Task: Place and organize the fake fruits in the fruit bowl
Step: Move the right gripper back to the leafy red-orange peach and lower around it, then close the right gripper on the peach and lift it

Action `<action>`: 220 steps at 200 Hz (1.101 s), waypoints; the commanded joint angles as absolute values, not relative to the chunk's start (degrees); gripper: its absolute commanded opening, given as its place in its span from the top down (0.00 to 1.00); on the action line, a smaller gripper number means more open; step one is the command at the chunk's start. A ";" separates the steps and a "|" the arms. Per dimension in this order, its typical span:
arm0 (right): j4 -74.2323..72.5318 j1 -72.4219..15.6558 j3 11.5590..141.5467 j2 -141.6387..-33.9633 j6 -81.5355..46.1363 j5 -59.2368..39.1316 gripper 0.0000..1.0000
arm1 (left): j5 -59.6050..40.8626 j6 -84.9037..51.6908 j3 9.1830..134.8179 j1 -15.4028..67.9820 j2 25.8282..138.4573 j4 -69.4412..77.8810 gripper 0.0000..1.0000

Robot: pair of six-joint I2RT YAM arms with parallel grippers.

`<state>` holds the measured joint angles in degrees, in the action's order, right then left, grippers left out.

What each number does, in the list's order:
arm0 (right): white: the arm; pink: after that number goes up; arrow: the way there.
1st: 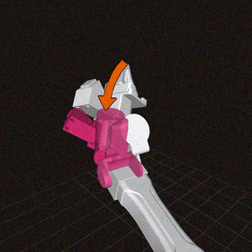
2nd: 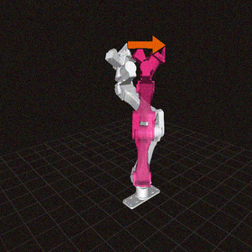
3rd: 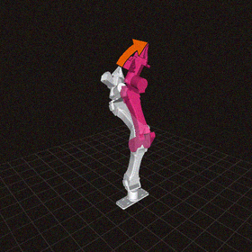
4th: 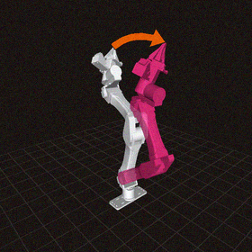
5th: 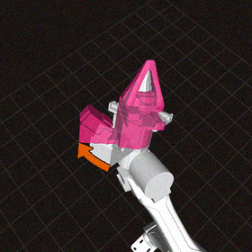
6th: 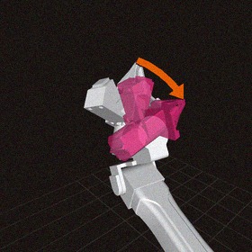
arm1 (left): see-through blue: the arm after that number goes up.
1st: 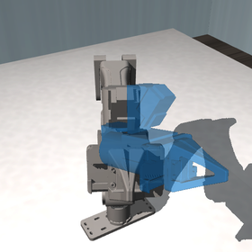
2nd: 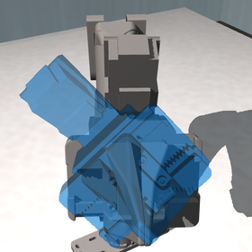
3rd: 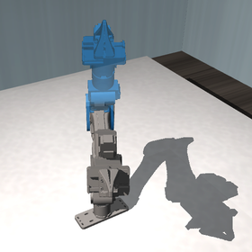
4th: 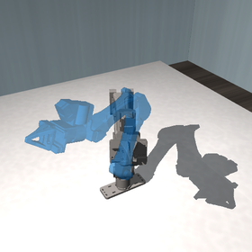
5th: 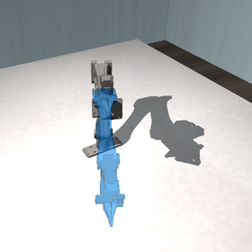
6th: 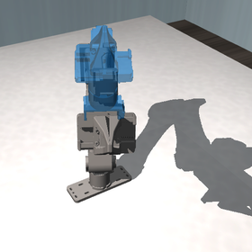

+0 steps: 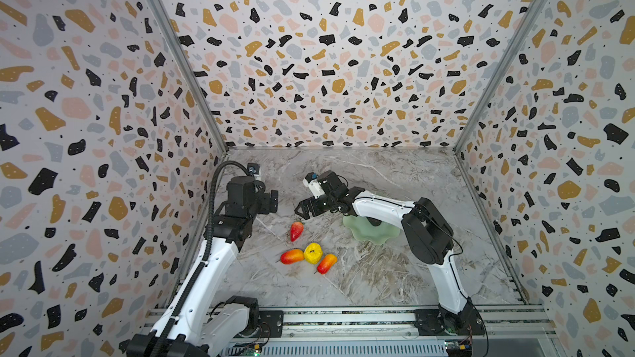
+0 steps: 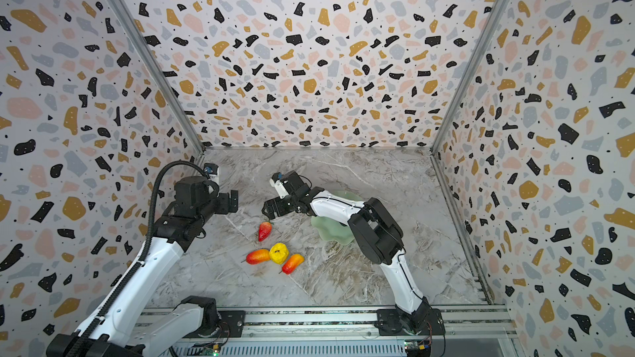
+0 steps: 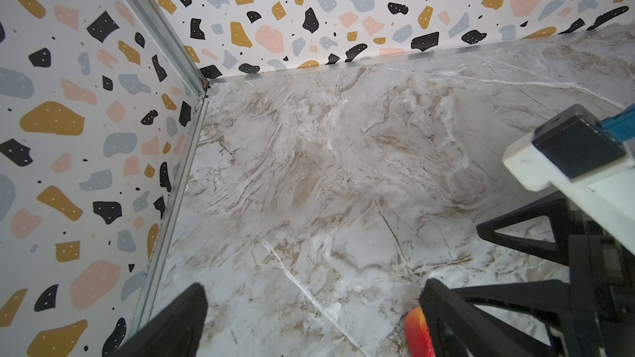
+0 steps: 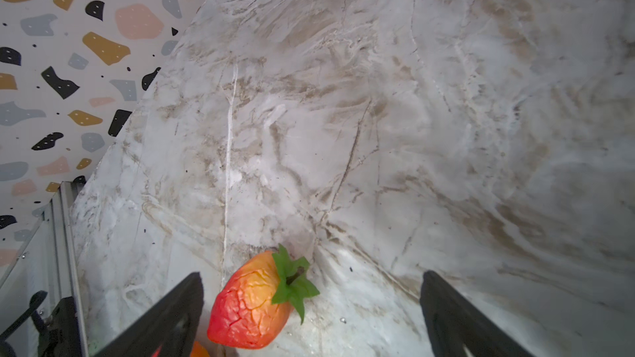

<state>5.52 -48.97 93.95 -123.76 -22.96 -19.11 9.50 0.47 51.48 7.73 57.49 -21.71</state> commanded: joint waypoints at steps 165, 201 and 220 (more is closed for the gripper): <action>4.22 -53.62 97.72 -130.05 -26.29 -22.83 0.09 | 8.88 1.00 50.89 7.38 56.60 -19.87 0.00; 4.74 -53.71 98.09 -130.56 -25.76 -22.92 0.20 | 8.88 1.05 50.89 7.38 56.59 -19.91 0.00; 5.06 -53.75 98.09 -130.61 -25.41 -22.87 0.28 | 8.79 1.03 50.89 7.38 56.60 -19.93 0.00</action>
<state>3.46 -53.39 95.88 -130.67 -25.96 -22.92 9.45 0.47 51.46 7.66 57.52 -21.61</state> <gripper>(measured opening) 0.753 0.995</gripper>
